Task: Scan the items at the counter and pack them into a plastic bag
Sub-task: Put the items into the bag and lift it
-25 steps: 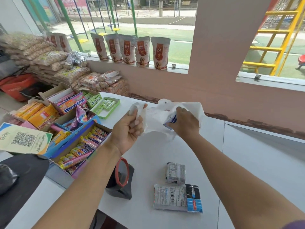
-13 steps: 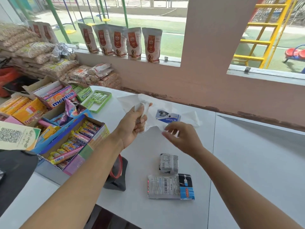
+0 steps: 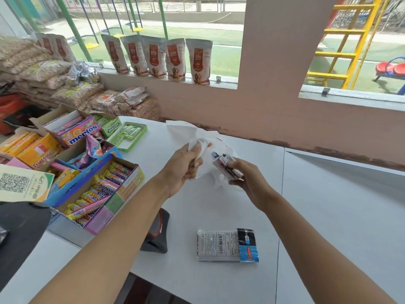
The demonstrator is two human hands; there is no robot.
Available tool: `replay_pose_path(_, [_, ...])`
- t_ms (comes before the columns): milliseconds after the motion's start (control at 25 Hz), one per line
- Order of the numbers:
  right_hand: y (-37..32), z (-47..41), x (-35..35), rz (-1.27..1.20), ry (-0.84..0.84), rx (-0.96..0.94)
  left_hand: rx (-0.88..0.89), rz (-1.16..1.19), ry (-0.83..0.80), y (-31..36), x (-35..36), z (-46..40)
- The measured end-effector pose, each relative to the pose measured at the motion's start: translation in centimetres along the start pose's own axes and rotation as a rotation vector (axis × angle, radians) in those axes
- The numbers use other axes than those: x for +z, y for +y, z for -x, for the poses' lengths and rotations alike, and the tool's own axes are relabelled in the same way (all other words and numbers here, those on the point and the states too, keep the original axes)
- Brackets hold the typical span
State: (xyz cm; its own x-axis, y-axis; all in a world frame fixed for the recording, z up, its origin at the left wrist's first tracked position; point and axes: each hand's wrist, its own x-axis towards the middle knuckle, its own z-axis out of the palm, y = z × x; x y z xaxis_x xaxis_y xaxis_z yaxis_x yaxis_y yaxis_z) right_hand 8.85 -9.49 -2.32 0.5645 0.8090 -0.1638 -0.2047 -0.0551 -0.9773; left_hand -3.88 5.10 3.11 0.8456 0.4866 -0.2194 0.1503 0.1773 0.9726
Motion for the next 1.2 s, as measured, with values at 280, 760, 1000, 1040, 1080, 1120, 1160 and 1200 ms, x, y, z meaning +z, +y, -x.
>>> replay_pose_path(280, [0.5,-8.1,5.1,0.516,0.291,-0.093,0.027,-0.024,-0.107,3.0,0.2,1.0])
replay_pose_path(760, [3.6,0.0,1.5,0.835,0.094,-0.331,-0.054,-0.040,-0.054,2.6,-1.9,0.6])
replay_pose_path(1000, [6.8,6.1,-1.3,1.268,-0.330,0.112,-0.052,-0.084,-0.043,1.2,-1.0,0.2])
replay_pose_path(1040, [7.1,6.0,-1.3,1.285,-0.331,0.099,-0.055,-0.087,-0.026,0.7,-0.8,0.3])
replay_pose_path(1080, [7.1,5.8,-1.4,1.245,-0.310,0.086,-0.059,-0.094,-0.009,0.2,-0.7,0.5])
replay_pose_path(1120, [6.7,5.6,-1.7,1.171,-0.269,0.081,-0.064,-0.102,0.006,-0.2,-0.7,0.7])
replay_pose_path(1160, [5.8,5.6,-2.3,1.086,-0.207,0.095,-0.069,-0.108,0.020,-0.4,-0.7,0.9])
replay_pose_path(1200, [4.9,5.5,-3.2,0.983,-0.143,0.127,-0.070,-0.111,0.036,-0.6,-0.7,1.2])
